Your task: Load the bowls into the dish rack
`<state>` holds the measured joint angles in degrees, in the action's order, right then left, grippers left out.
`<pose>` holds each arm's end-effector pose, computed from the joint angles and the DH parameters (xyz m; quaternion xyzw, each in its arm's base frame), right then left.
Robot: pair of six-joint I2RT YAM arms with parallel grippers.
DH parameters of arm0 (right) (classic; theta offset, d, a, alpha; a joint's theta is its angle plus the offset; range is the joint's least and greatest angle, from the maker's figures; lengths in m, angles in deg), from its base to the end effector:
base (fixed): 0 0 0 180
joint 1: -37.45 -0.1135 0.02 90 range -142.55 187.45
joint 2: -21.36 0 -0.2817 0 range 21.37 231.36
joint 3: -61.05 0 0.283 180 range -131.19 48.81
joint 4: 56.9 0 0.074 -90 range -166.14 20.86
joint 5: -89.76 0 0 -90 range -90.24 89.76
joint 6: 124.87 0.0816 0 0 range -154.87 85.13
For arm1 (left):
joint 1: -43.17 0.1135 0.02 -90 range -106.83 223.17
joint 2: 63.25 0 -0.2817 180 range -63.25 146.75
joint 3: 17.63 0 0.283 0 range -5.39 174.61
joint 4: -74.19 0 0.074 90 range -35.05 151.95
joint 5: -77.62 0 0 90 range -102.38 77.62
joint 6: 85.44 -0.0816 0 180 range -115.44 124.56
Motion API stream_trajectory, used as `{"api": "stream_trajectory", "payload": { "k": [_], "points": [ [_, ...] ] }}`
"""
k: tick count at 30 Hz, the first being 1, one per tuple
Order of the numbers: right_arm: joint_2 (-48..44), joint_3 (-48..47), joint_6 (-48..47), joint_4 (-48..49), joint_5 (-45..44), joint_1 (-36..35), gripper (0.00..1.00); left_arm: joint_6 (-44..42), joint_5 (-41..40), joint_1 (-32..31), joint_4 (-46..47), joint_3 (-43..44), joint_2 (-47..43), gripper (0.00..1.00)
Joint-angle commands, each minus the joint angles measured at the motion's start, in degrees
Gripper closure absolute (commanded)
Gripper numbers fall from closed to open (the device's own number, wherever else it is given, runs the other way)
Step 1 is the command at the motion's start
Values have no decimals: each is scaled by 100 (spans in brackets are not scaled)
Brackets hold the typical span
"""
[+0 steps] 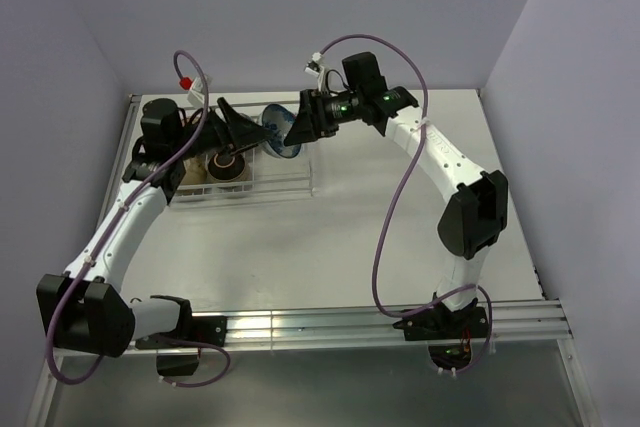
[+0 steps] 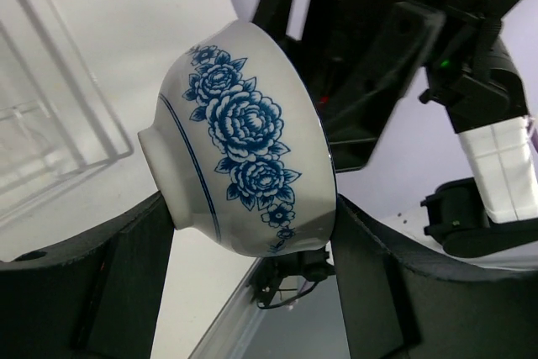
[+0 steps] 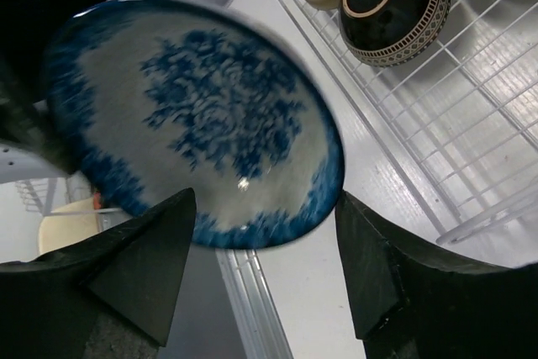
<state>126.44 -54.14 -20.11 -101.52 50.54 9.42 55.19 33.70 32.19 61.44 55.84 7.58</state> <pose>0.3899 0.2792 0.3640 -0.2907 0.7711 0.5068 0.2532 0.3214 -0.1222 0.3697 -0.0029 0.7489 -0.5603 0.3538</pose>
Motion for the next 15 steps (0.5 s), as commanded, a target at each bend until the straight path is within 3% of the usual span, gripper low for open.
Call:
{"api": "stream_trajectory", "payload": {
  "k": [1, 6, 13, 15],
  "points": [
    [-128, -260, 263, 258, 387, 271, 25, -456, 67, 166, 69, 363, 53, 100],
    [-303, -120, 369, 417, 547, 483, 23, -1229, 181, 386, -475, 722, 326, 100],
    [-277, 249, 387, 364, 274, 667, 25, -4222, 236, 448, -2337, 2137, 1204, 100],
    [-233, 337, 431, 364, 239, 746, 25, -4596, 77, 439, -2734, 2427, 1328, 100]
  ]
}}
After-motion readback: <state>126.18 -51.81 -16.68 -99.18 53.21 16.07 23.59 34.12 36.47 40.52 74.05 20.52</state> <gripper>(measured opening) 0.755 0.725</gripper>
